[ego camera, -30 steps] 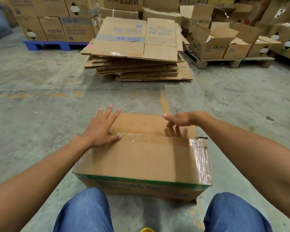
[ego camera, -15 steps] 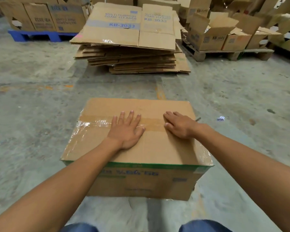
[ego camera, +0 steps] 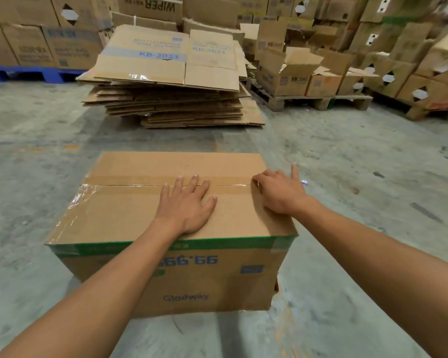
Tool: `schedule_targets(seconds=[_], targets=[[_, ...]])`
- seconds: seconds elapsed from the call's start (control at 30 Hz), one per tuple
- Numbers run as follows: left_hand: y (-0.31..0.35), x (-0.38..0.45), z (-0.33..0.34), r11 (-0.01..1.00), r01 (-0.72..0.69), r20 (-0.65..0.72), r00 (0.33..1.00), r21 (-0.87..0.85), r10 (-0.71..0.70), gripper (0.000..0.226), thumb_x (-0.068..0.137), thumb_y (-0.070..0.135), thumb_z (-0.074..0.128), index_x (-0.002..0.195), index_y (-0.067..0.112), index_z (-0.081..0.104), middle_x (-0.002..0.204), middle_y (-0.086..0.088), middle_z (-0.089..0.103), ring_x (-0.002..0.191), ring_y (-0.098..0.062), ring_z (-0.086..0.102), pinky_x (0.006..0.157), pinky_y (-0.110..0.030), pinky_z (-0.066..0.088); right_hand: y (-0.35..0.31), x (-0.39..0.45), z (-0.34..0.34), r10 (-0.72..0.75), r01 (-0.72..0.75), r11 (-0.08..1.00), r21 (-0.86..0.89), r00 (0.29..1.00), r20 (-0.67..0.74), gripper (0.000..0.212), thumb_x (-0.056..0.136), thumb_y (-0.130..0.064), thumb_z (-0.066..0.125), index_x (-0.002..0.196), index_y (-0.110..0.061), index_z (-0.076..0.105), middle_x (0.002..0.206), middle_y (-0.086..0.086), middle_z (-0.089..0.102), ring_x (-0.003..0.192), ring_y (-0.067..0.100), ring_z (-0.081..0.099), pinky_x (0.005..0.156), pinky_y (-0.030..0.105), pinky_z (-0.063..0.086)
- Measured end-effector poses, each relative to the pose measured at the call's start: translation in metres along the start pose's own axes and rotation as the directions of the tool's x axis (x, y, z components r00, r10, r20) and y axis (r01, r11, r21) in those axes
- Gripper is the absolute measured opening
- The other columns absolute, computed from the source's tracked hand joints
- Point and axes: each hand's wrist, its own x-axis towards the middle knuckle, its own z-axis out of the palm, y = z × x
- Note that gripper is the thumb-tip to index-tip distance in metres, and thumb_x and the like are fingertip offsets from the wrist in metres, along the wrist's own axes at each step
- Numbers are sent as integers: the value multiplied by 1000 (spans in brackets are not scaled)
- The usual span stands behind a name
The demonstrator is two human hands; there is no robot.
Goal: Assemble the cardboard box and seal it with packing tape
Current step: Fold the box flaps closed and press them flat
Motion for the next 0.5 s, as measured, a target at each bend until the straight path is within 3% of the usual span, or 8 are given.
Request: schedule_targets(seconds=[0.07, 0.13, 0.2, 0.3, 0.4, 0.5], targets=[[9, 0, 2, 999, 40, 7, 999, 7, -40, 74, 87, 67, 8, 154, 34, 9, 165, 4, 2, 150, -33, 0, 116, -60, 2, 20, -8, -4, 64, -61, 995, 80, 997, -34, 36, 98, -22, 38, 124, -27, 62, 124, 2, 60, 114, 28, 57, 111, 60, 17], [19, -1, 4, 997, 69, 6, 998, 14, -70, 81, 84, 71, 6, 154, 30, 8, 165, 0, 1, 149, -37, -2, 116, -61, 1, 30, -14, -6, 113, -95, 979, 180, 990, -88, 27, 97, -23, 44, 106, -25, 68, 112, 2, 67, 98, 27, 64, 88, 41, 42], [22, -1, 5, 996, 86, 1, 996, 3, -86, 89, 79, 77, 3, 154, 29, 7, 165, -1, 1, 149, -38, -3, 116, -60, 0, 34, -16, -8, 177, -141, 951, 274, 978, -113, 22, 94, -16, 47, 96, -21, 69, 102, 4, 72, 85, 27, 65, 67, 33, 44], [19, -2, 6, 996, 84, -9, 996, -11, -84, 92, 77, 80, 0, 154, 29, 7, 165, 0, 0, 149, -37, -4, 117, -59, 0, 45, -17, -14, 319, -216, 845, 489, 938, -136, 22, 96, -11, 50, 104, -14, 71, 103, 9, 72, 87, 28, 64, 77, 39, 55], [18, -3, 6, 997, 74, -15, 997, -5, -74, 92, 78, 80, 0, 155, 29, 6, 165, -1, 0, 149, -37, -3, 117, -59, 1, 67, -20, -23, 451, -291, 689, 663, 889, -79, 40, 94, -5, 52, 132, -15, 59, 117, 20, 68, 104, 36, 64, 92, 44, 53], [20, -4, 4, 997, 78, -15, 997, 2, -78, 90, 80, 79, 2, 155, 29, 8, 165, -1, 1, 149, -37, -2, 117, -59, 1, 84, -31, -23, 395, -428, 740, 519, 901, 180, 51, 87, 1, 54, 138, -7, 53, 136, 20, 55, 122, 36, 53, 99, 36, 45]])
